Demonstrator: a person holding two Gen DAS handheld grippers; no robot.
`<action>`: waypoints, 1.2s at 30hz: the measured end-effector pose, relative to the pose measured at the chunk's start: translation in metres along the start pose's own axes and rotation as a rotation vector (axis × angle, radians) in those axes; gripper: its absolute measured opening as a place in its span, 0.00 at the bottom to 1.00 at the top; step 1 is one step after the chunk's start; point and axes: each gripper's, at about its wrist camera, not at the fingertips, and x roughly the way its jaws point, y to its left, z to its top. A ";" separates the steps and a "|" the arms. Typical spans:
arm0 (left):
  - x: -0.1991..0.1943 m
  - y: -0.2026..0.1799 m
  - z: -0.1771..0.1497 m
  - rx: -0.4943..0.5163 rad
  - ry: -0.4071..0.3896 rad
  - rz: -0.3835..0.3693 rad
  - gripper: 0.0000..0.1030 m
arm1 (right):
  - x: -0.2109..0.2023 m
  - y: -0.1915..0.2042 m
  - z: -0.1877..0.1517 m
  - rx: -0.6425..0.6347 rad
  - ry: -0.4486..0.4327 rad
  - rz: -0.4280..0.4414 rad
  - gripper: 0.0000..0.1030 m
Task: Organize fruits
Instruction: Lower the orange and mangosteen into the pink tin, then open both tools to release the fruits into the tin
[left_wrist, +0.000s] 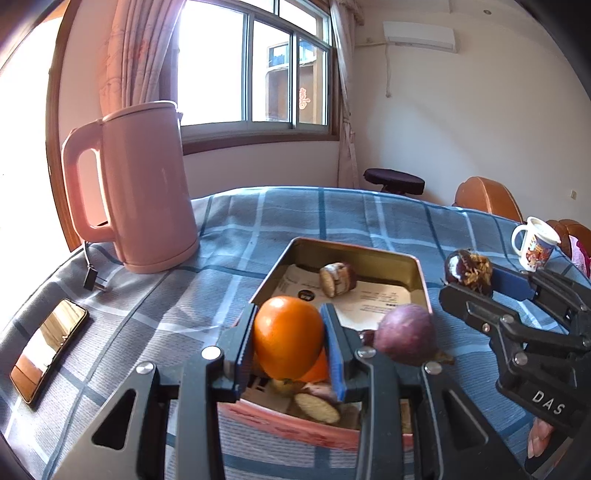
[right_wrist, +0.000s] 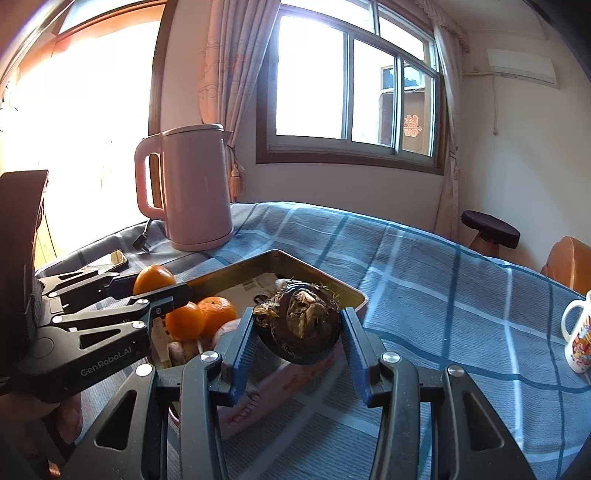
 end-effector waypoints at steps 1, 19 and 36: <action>0.001 0.002 0.000 0.001 0.005 0.003 0.35 | 0.003 0.002 0.001 -0.002 0.003 0.004 0.46; 0.018 0.028 0.001 -0.035 0.077 0.021 0.35 | 0.025 0.034 0.008 -0.046 0.031 0.045 0.46; 0.023 0.031 0.002 -0.010 0.086 0.008 0.35 | 0.038 0.048 0.003 -0.082 0.069 0.062 0.46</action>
